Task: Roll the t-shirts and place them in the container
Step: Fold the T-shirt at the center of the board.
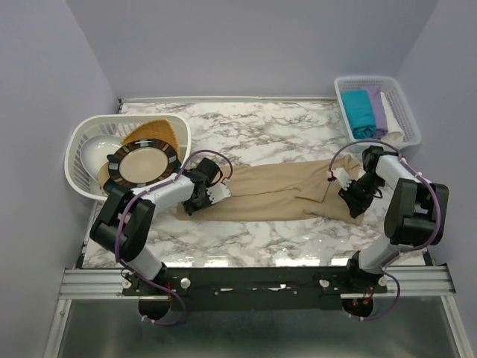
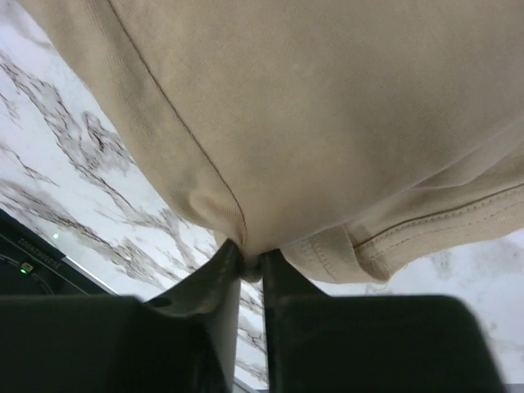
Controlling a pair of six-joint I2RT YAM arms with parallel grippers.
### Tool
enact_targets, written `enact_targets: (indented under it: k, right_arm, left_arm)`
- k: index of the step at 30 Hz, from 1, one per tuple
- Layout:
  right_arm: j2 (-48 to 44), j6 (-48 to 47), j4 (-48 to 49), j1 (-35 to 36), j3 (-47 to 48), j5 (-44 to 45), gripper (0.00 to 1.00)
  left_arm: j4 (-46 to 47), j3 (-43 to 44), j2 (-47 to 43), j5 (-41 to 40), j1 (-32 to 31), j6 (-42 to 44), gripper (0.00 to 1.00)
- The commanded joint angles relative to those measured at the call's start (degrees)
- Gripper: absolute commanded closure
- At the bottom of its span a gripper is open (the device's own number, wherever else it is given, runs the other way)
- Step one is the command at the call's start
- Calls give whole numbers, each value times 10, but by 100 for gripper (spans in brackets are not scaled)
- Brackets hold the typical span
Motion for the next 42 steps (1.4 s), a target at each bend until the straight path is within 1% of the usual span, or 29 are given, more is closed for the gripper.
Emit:
enact_targets:
  k: [1, 8, 12, 19, 21, 25, 26, 27, 29, 30, 31, 34, 38, 40, 42]
  right_arm:
    - [6, -19, 0, -13, 11, 20, 84]
    - [45, -58, -38, -32, 69, 35, 86]
    - [67, -94, -88, -32, 105, 27, 86]
    - [111, -135, -152, -18, 160, 30, 81]
    - [118, -138, -151, -12, 168, 38, 80]
    - [118, -138, -126, -9, 183, 52, 71]
    - [114, -139, -119, -9, 187, 58, 70]
    - [110, -138, -90, -9, 188, 75, 69]
    - [97, -136, -66, -9, 205, 81, 70]
    - [94, -135, -57, -9, 217, 76, 70]
    - [92, -133, -56, -8, 240, 70, 67]
    - [93, -127, -67, -4, 270, 53, 60]
    - [100, -114, -106, 9, 314, 16, 59]
    - [99, -109, -119, 29, 314, -6, 58]
    - [96, -103, -109, 48, 293, -20, 56]
  left_arm:
    - [41, -31, 40, 30, 5, -4, 100]
    - [58, -56, 29, 14, 5, 10, 100]
    - [74, -60, 29, 3, 5, 18, 100]
    - [80, -60, 32, 0, 5, 23, 100]
    - [80, -58, 34, 0, 5, 22, 100]
    - [76, -48, 37, 0, 5, 18, 100]
    - [76, -48, 37, 0, 5, 18, 100]
    - [76, -48, 38, 0, 5, 18, 100]
    - [75, -47, 39, 1, 5, 19, 100]
    - [75, -47, 40, 0, 5, 19, 100]
    - [75, -47, 41, 0, 5, 19, 100]
    - [74, -42, 43, 4, 5, 17, 100]
    - [73, -35, 49, 7, 5, 14, 100]
    - [72, -34, 50, 8, 5, 13, 100]
    - [71, -31, 52, 9, 5, 11, 100]
